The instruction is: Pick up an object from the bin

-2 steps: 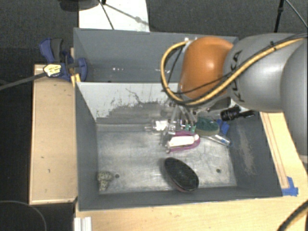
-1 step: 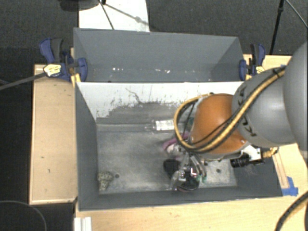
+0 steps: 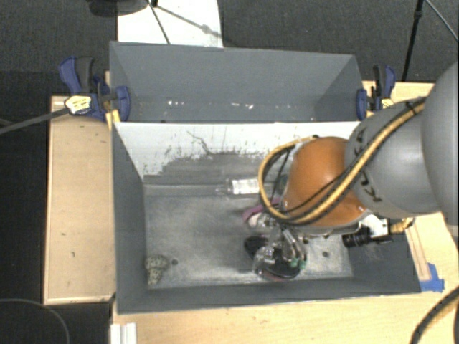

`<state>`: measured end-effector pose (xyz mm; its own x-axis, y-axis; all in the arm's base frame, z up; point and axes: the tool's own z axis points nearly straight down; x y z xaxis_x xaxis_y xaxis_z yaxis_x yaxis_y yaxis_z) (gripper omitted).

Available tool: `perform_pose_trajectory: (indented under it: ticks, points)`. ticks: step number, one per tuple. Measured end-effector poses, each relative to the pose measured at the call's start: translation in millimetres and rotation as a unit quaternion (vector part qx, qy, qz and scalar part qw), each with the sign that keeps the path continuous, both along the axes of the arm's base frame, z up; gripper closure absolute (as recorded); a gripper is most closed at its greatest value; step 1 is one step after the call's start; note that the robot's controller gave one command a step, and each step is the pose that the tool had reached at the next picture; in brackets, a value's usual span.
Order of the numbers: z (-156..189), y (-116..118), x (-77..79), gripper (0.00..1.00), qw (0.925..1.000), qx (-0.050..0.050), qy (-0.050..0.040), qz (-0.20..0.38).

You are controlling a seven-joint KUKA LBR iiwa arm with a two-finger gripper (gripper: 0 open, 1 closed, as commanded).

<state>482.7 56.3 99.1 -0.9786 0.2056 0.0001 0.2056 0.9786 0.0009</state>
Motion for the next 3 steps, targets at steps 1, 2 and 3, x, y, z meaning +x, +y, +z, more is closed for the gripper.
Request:
perform_pose_trajectory:
  ticks: [1, 2, 3]
  points:
    - [153, 2, 21.6, 1.0, 0.9999, 0.0, -0.0058, 0.009]
    - [148, 2, 20.0, 0.0, 1.0, 0.0, -0.0013, 0.008]
    - [14, 9, 82.6, 0.0, 0.9949, 0.0, 0.0017, 0.101]
